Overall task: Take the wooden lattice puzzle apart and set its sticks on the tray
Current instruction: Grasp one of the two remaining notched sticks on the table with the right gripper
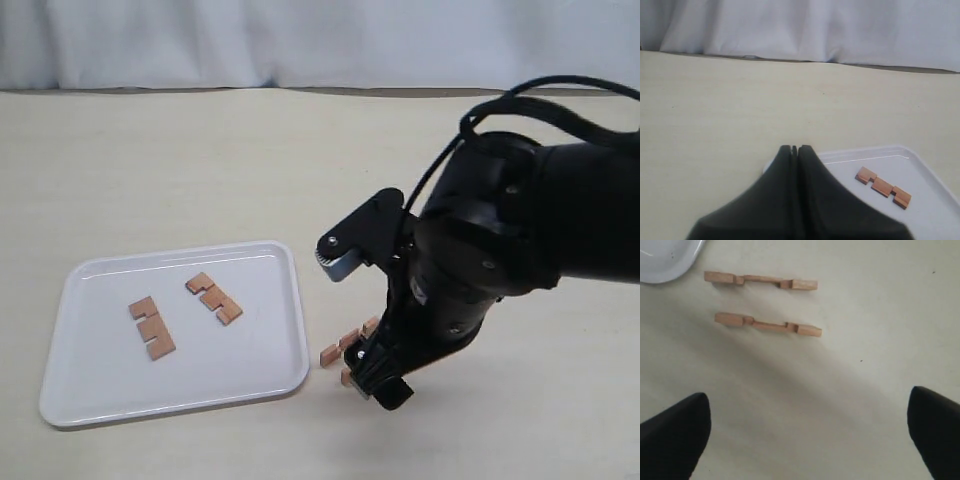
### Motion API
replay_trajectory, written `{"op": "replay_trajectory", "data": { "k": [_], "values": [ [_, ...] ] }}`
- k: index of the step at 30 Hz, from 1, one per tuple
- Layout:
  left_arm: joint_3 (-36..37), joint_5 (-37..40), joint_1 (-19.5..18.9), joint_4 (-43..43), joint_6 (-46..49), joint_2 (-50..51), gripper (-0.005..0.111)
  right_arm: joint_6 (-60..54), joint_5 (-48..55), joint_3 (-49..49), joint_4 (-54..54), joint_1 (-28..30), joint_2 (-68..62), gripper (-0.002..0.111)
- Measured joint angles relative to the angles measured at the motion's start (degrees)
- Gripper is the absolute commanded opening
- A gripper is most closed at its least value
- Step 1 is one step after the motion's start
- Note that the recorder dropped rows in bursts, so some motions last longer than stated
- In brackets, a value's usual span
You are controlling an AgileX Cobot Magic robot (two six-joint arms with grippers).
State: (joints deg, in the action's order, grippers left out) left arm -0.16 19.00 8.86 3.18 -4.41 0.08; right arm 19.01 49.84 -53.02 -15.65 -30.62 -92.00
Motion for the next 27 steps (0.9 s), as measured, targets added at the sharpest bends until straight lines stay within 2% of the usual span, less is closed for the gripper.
{"op": "replay_trajectory", "data": {
  "k": [4,10,27],
  "values": [
    [0.0,0.0,0.0,0.0,0.0,0.0,0.0,-1.02,-7.69,4.17,3.84,3.52,0.0,0.105],
    [0.0,0.0,0.0,0.0,0.0,0.0,0.0,-1.38,-17.69,7.09,8.15,4.28,0.0,0.105],
    [0.0,0.0,0.0,0.0,0.0,0.0,0.0,1.76,-24.49,7.7,6.24,4.28,-5.88,0.105]
  ]
}}
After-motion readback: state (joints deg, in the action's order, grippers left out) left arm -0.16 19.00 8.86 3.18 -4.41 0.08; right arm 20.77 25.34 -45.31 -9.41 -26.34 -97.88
